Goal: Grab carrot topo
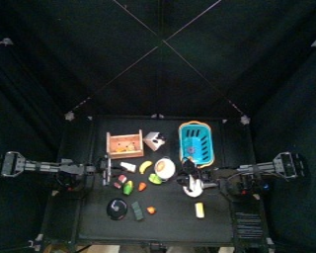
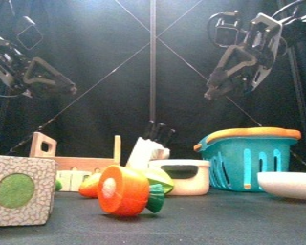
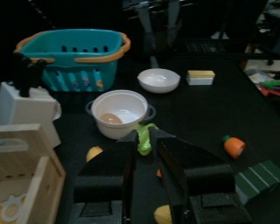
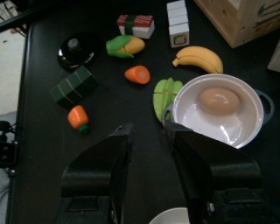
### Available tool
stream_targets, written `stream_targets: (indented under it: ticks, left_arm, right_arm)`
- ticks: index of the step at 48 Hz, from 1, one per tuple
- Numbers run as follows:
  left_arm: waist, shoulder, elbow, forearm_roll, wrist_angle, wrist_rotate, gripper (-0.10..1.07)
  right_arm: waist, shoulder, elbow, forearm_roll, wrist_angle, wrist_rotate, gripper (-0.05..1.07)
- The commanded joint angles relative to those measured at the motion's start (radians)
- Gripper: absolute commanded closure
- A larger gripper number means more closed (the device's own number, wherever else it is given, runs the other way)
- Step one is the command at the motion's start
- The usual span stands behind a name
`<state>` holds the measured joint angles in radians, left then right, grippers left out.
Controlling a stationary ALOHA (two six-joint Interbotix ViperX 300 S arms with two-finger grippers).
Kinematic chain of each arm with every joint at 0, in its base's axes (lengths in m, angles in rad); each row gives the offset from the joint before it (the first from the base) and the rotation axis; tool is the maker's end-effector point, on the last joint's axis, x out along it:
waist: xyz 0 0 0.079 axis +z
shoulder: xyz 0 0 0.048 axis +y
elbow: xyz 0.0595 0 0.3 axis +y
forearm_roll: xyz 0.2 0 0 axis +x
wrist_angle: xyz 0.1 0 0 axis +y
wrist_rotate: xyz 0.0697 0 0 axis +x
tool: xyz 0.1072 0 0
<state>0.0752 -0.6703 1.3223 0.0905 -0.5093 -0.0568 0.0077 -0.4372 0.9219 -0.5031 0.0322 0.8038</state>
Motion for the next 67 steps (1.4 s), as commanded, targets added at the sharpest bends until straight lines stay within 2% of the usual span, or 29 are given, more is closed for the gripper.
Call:
stream_targets:
  ticks: [1,11,23,33,38,45,57,67]
  left_arm:
    - [-0.034,0.002,-0.021,-0.021,-0.014,-0.002,0.34]
    - [-0.063,0.009,-0.023,-0.095,-0.017,-0.002,0.34]
    - [-0.071,0.017,-0.029,-0.117,-0.017,0.006,0.35]
    - [-0.071,0.041,-0.018,-0.12,-0.017,-0.002,0.36]
    - [-0.071,0.063,-0.017,-0.133,-0.017,-0.002,0.36]
    - [-0.072,0.094,-0.023,-0.152,-0.017,-0.002,0.36]
    - [-0.083,0.143,-0.041,-0.153,-0.017,0.002,0.35]
    - [-0.091,0.152,-0.044,-0.156,-0.017,0.0,0.35]
  right_arm:
    - [0.003,0.005,-0.009,-0.018,-0.011,-0.002,0.29]
    - [-0.008,0.055,-0.014,-0.052,-0.009,0.005,0.29]
    - [-0.089,0.138,-0.026,-0.049,-0.015,0.008,0.31]
    - [-0.098,0.187,-0.052,-0.066,-0.032,-0.003,0.45]
    - [-0.091,0.212,-0.058,-0.087,-0.035,-0.003,0.49]
    - [-0.075,0.244,-0.072,-0.112,-0.035,0.0,0.47]
    - [-0.06,0.299,-0.086,-0.133,-0.014,-0.005,0.32]
    - [-0.037,0.307,-0.089,-0.206,0.041,-0.003,0.32]
